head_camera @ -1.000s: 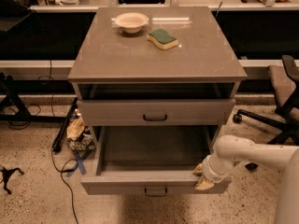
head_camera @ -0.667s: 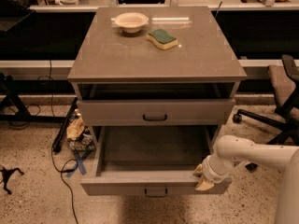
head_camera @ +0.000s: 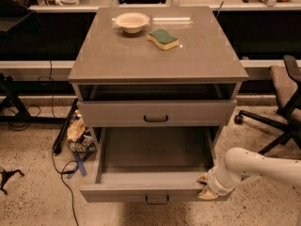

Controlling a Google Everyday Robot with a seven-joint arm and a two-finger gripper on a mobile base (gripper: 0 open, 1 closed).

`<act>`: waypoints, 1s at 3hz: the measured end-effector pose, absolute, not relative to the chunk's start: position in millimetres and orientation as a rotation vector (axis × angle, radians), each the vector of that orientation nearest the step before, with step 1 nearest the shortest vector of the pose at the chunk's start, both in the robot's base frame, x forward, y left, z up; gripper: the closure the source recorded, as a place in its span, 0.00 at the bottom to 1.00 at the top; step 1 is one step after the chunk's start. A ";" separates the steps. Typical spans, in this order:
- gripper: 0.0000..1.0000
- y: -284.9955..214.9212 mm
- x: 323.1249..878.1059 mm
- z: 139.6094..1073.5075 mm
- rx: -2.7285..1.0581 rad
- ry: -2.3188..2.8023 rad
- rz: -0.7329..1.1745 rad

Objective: Open middle drawer

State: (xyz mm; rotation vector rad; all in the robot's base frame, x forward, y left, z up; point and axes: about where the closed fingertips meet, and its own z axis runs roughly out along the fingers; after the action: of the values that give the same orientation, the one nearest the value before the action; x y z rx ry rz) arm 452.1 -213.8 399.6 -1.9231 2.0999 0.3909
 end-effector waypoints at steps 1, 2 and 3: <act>0.73 -213.7 452.0 399.5 -1.923 2.100 0.391; 0.50 -212.8 450.9 398.3 -1.925 2.100 0.396; 0.27 -211.9 449.9 397.1 -1.926 2.100 0.400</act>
Offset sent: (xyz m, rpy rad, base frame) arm 0.0000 0.0000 0.0000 0.0000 0.0000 0.0000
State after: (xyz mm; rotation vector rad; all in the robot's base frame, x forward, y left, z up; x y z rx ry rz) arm 449.9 -211.9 397.1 -1.9264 2.0998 0.3999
